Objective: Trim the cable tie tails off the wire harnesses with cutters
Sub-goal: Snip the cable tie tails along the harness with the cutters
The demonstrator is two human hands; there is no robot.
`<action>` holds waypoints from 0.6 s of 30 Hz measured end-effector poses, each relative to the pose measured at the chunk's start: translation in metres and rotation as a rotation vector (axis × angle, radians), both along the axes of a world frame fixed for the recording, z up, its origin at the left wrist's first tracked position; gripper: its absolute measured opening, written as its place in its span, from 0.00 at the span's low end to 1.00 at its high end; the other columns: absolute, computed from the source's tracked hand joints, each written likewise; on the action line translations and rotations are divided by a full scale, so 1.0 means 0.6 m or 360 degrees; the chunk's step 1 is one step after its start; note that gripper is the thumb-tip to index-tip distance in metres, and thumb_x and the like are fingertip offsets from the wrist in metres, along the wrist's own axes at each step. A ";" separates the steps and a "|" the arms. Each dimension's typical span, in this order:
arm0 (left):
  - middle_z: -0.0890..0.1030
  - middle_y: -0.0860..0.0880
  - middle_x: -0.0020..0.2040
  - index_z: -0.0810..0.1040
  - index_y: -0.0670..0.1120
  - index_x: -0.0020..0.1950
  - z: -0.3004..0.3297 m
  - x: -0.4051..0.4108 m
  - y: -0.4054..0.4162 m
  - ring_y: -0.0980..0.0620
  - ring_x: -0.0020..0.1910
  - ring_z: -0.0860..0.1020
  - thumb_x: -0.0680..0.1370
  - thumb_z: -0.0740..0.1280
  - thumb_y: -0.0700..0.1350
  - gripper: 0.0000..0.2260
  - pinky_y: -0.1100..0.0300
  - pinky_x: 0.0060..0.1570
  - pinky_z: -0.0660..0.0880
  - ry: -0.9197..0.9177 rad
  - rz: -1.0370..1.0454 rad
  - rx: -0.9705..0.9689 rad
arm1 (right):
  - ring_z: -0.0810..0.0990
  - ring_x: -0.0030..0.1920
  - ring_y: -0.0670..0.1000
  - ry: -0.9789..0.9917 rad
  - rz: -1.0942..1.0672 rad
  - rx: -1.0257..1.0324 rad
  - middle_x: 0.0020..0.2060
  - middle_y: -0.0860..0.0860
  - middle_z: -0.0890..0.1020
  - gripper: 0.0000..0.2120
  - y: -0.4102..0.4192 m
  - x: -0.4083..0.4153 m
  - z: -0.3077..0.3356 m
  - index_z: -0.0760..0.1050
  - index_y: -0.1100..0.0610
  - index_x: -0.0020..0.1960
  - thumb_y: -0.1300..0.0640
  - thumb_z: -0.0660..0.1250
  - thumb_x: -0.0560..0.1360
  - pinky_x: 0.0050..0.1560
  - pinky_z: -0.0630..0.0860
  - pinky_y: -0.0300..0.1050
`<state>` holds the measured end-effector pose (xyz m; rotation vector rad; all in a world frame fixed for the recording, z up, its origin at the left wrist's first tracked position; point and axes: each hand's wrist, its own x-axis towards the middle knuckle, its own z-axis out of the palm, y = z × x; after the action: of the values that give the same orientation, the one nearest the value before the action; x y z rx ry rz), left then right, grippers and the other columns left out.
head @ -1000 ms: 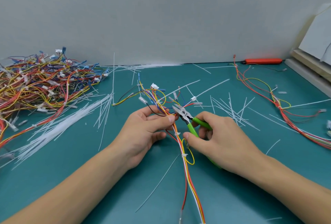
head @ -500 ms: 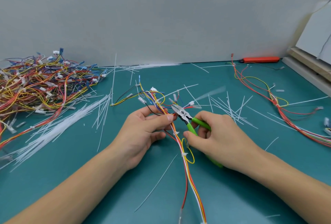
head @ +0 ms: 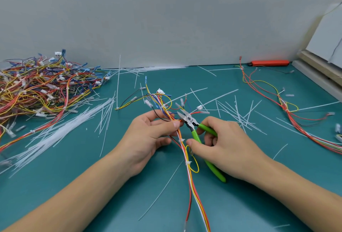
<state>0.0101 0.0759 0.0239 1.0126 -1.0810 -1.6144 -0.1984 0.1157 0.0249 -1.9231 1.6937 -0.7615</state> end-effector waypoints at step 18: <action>0.87 0.42 0.51 0.80 0.44 0.52 0.001 0.000 0.000 0.54 0.36 0.82 0.65 0.79 0.43 0.18 0.65 0.31 0.76 -0.0008 0.0001 0.0001 | 0.69 0.28 0.45 -0.0095 0.0135 -0.0075 0.29 0.41 0.78 0.13 -0.007 -0.004 -0.006 0.75 0.48 0.40 0.41 0.70 0.77 0.31 0.69 0.40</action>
<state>0.0103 0.0758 0.0242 1.0179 -1.0831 -1.6127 -0.2007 0.1115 0.0215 -1.9708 1.5614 -0.8246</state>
